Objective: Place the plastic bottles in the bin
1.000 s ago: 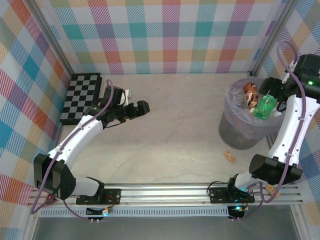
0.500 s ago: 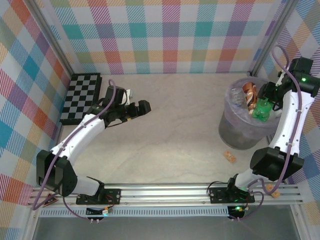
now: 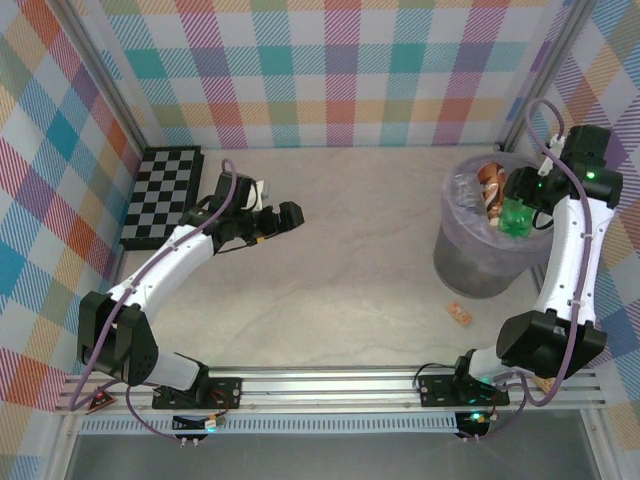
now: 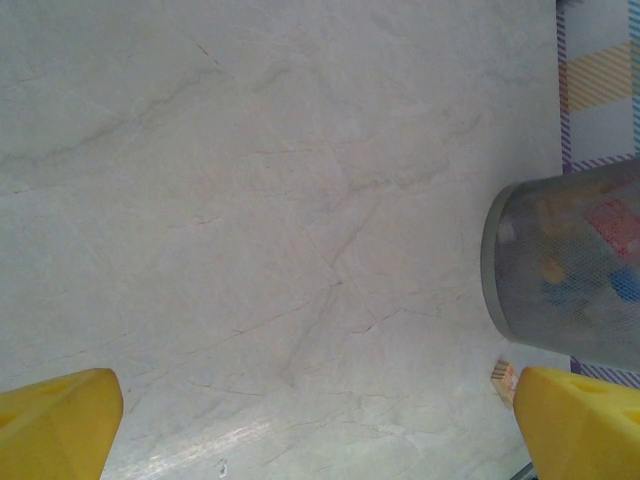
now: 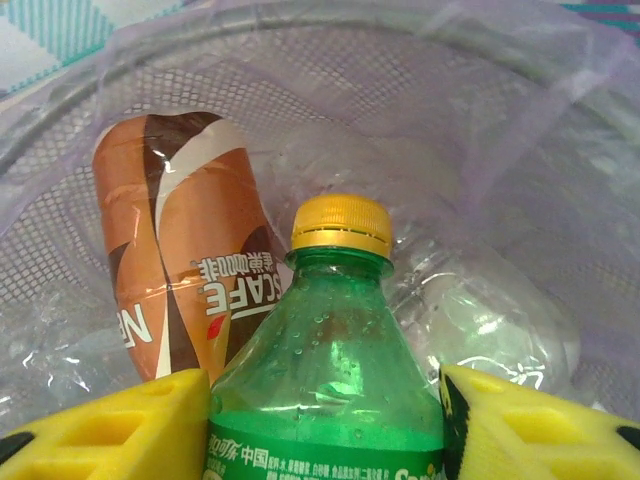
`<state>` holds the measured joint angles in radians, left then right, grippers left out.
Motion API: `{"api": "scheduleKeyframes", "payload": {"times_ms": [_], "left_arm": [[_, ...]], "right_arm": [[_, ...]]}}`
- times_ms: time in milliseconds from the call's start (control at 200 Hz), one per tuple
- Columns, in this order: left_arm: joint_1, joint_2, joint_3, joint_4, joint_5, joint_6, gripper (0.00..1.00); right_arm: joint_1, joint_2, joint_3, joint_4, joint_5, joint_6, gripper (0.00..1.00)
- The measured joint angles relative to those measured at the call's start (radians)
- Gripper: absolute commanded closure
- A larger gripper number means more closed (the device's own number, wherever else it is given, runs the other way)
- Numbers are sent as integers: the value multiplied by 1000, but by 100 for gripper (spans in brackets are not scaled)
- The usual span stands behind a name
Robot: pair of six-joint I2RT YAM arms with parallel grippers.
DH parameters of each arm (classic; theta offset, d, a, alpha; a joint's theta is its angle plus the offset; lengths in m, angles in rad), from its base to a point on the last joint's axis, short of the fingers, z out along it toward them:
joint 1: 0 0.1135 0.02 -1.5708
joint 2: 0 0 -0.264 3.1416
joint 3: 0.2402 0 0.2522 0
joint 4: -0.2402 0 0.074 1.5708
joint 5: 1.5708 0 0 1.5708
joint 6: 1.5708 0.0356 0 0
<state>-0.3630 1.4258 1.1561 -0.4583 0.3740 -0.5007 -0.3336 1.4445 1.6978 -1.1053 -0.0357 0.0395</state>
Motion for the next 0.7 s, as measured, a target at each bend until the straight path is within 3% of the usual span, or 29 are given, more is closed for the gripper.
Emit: {"api": "scheduleKeyframes", "payload": {"times_ms": [510,695], "left_arm": [[2,-16,0,-7,-15,0,0],[85,-98,-34,-5,-16,-11,2]], "right_arm": [[291,81,-31,217,-206,77,43],[447,150,14,262,-250,131,43]]}}
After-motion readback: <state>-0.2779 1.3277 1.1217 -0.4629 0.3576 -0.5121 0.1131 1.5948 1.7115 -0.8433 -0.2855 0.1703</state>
